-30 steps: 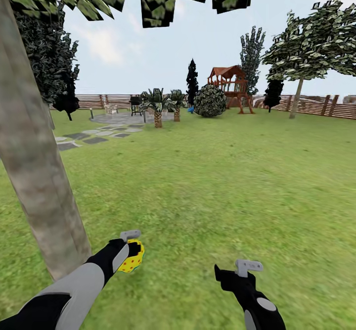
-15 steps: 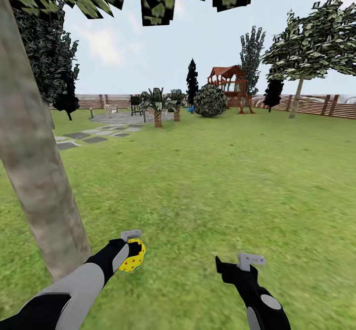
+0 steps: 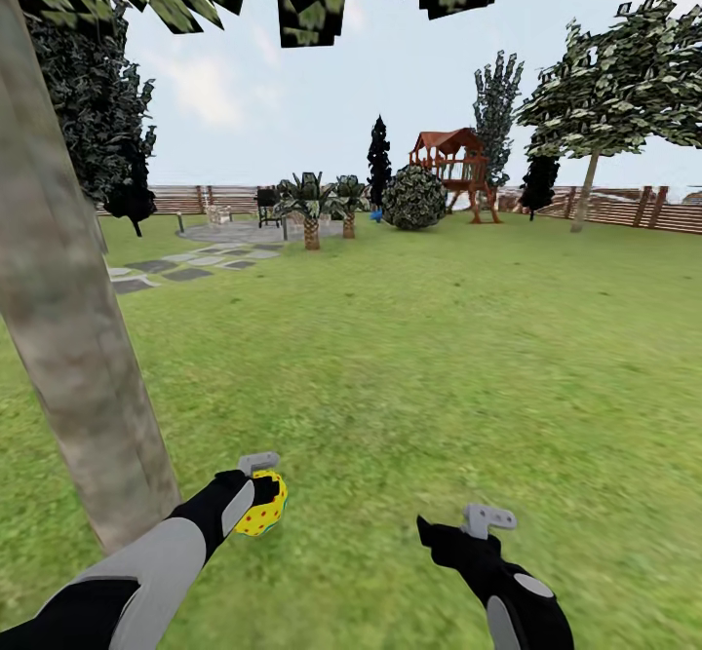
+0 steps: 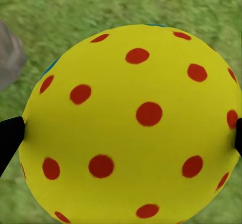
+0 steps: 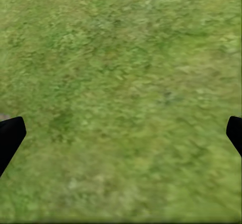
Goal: Take the three Easter eggs out of the wicker basket on the lawn in the garden, then place them on the lawn next to a single tree (choose any tree) so that all three eggs are next to the same tree and none are left in the basket.
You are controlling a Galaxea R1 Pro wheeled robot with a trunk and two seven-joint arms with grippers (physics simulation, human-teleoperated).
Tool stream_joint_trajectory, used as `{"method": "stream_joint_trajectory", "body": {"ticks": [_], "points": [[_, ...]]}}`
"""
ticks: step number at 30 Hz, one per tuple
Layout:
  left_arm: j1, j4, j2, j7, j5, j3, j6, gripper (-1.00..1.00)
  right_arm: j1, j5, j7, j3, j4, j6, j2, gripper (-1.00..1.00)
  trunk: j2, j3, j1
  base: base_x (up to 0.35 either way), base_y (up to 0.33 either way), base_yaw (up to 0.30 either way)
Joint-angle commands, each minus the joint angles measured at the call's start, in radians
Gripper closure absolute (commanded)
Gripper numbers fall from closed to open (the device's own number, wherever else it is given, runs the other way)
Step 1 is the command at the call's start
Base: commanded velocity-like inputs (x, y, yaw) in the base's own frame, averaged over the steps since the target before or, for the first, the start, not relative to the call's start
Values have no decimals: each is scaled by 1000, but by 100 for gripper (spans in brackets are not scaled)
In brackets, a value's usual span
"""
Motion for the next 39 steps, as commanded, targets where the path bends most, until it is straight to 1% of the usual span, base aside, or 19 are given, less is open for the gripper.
{"method": "stream_joint_trajectory", "body": {"ticks": [1,22,39], "points": [[0,-2,0,4,10,2,5,100,-1,-12,-9,1,-1,5,-1,-100,-8,-4,4,0,0,0],[0,-1,0,3,10,1,5,100,0,-14,-12,1,-1,15,-3,-100,-155,-70,84,0,0,0],[0,1,-2,0,8,1,23,100,1,-14,-12,1,-1,15,-3,-100,-274,-123,150,0,0,0]]}}
